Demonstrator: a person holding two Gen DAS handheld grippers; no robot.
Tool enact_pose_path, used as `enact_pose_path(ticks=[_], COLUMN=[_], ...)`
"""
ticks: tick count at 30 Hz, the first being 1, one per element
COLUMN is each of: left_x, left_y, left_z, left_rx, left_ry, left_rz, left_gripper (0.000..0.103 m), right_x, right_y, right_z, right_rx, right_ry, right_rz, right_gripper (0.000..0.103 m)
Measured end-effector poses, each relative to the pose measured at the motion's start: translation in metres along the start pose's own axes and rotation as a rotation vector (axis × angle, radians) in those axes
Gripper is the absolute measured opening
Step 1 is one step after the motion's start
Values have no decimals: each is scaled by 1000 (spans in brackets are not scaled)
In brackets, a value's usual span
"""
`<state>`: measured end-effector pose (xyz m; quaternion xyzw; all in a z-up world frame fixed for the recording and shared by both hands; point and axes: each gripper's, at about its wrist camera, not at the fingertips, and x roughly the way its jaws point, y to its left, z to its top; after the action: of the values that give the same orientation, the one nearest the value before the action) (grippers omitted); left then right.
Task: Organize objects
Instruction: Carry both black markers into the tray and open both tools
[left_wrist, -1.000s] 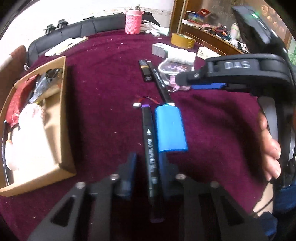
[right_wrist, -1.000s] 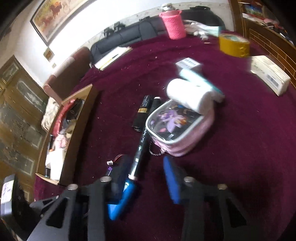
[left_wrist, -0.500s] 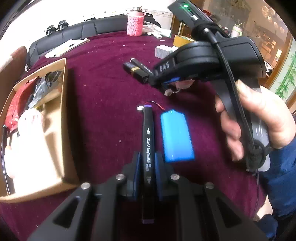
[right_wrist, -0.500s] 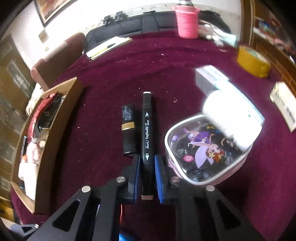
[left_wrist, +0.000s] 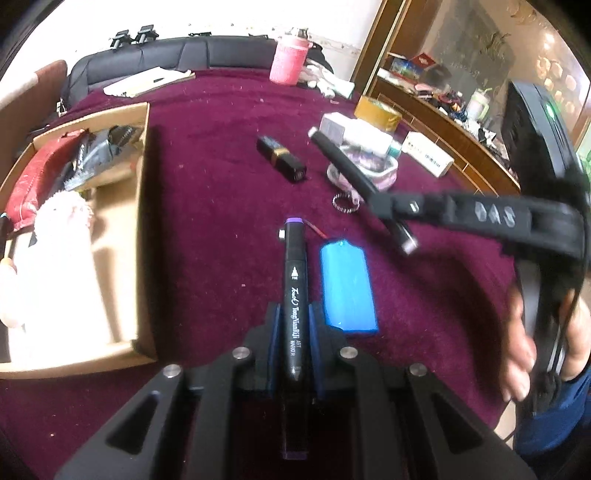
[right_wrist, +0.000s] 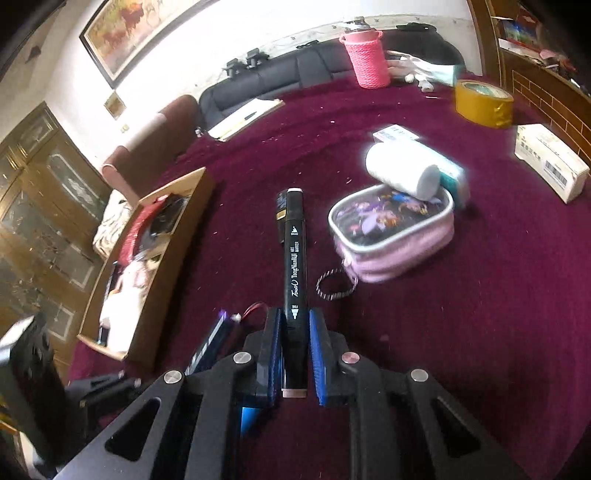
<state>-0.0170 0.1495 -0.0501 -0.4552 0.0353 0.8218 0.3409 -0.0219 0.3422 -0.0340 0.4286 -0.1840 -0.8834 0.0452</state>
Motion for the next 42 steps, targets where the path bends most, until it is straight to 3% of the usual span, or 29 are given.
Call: enact_pose_path(ticks=[12, 25, 32, 42], left_x=[-41, -92, -94, -75], left_y=[23, 120, 164, 196], left_z=[8, 12, 13, 13], left_rx=[-77, -279, -356, -417], left_ry=[-93, -223, -228, -193], left_rz=[-37, 37, 79, 90], left_gripper=[14, 14, 14, 14], right_x=[-15, 12, 39, 89], right_y=[30, 110, 156, 168], right_z=[-11, -9, -4, 3], right_rx=[-31, -140, -209, -200], right_ry=[-4, 57, 85, 135], right_rz=[96, 222, 220, 161], right_gripper=[16, 17, 17, 17])
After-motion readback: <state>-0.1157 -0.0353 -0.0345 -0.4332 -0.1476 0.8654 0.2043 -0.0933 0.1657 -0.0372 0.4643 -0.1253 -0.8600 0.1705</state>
